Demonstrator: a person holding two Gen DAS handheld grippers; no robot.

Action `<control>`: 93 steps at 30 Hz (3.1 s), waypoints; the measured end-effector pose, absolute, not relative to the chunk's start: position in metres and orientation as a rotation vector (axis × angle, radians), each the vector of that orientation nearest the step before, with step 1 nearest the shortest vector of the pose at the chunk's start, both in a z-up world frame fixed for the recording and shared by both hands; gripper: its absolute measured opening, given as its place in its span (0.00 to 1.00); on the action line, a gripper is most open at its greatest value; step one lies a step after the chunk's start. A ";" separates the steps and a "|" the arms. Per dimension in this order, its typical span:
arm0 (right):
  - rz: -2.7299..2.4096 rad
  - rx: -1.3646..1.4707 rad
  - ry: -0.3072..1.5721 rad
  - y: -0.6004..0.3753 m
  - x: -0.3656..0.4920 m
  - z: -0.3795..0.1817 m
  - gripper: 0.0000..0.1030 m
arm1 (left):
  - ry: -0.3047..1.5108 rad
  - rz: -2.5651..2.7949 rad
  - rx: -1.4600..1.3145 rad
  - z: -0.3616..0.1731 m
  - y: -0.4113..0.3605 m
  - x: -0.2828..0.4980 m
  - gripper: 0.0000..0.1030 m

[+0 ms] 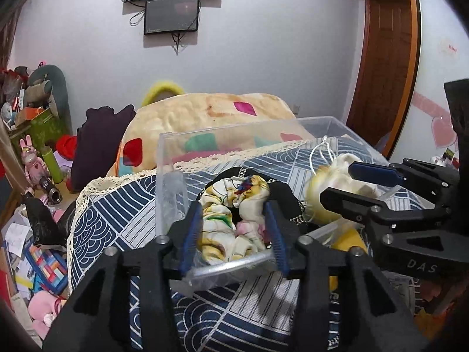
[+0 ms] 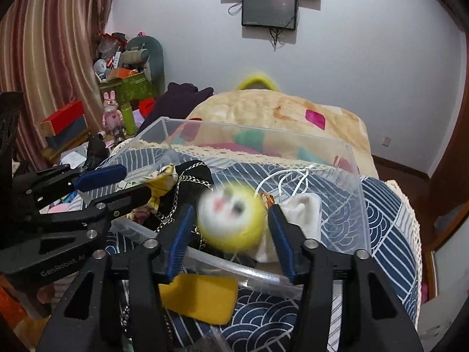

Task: Organize soft objects
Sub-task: 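Drop the plush ball and scrunchie into the clear box, opening both tools, then grasp the clear bag of silver items with the right tool while the left tool grasps the green knit cloth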

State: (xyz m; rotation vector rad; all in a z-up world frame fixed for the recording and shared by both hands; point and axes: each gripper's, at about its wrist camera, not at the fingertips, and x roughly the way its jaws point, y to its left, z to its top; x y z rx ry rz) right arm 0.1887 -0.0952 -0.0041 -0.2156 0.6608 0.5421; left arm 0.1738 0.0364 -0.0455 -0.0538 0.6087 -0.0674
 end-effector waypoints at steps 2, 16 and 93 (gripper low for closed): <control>0.539 -0.221 0.651 -0.095 0.188 -0.001 0.53 | 0.603 -0.070 -0.064 -0.043 0.038 0.169 0.47; 0.551 -0.198 0.551 -0.121 0.152 0.023 0.62 | 0.535 -0.047 -0.023 -0.022 0.029 0.115 0.80; 0.504 -0.110 0.434 -0.148 0.135 0.040 0.23 | 0.368 -0.020 -0.063 0.013 0.042 0.084 0.23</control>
